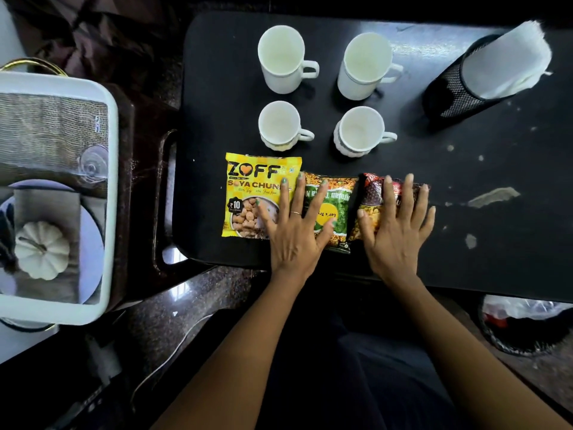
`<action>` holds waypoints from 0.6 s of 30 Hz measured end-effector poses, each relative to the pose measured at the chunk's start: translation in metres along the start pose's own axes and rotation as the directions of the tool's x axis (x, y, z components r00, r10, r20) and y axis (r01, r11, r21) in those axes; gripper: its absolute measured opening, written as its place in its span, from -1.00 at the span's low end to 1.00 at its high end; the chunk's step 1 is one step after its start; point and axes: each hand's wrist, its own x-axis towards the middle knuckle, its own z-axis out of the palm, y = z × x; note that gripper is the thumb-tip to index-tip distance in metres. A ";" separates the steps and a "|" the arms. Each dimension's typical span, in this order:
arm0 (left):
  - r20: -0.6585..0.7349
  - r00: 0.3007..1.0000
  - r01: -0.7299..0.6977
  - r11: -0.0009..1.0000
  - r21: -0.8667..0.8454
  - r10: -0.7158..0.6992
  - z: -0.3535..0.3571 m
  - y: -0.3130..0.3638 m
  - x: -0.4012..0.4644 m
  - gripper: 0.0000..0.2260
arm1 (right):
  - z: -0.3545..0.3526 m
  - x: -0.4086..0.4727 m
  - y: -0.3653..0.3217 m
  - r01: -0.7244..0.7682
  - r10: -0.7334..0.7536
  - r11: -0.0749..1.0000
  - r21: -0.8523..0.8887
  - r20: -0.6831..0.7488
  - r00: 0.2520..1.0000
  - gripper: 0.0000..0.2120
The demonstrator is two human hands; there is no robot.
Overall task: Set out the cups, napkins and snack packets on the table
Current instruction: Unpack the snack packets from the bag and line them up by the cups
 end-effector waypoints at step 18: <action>-0.019 0.996 0.089 0.996 -0.012 -0.089 -0.002 -0.041 -0.011 -0.43 | 0.011 -0.021 -0.047 0.258 -0.250 0.964 -0.064 0.112 0.962 -0.35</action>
